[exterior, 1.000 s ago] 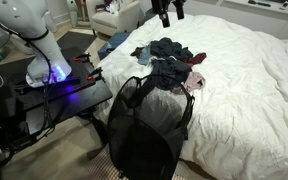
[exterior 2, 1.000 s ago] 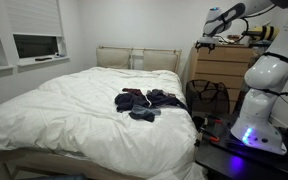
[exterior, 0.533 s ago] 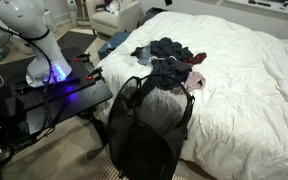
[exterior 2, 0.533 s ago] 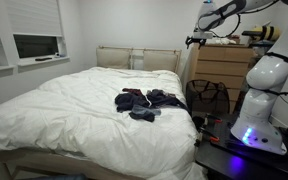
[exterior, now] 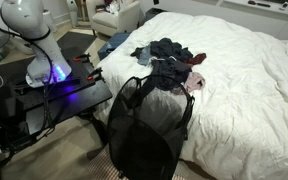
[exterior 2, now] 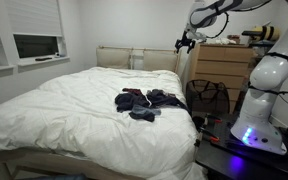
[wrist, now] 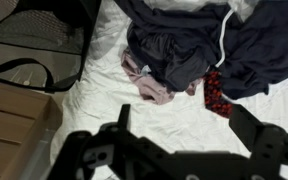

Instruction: Take the black cloth and put it in the black laundry basket

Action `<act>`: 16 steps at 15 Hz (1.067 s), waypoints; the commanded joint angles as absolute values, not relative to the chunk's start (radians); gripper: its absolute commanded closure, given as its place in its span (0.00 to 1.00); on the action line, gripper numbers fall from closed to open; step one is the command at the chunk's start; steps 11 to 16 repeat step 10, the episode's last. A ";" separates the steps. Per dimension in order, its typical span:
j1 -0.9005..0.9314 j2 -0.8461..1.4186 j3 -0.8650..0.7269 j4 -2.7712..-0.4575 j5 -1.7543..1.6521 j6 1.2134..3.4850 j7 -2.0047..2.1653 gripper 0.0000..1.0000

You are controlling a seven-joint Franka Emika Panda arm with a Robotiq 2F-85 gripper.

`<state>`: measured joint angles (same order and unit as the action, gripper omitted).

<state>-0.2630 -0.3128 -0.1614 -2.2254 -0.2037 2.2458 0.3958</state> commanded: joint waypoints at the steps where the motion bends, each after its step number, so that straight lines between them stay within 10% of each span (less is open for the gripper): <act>1: -0.227 -0.337 -0.138 -2.235 -0.156 2.140 0.318 0.00; 16: -0.232 -0.313 -0.132 -2.224 -0.174 2.158 0.350 0.00</act>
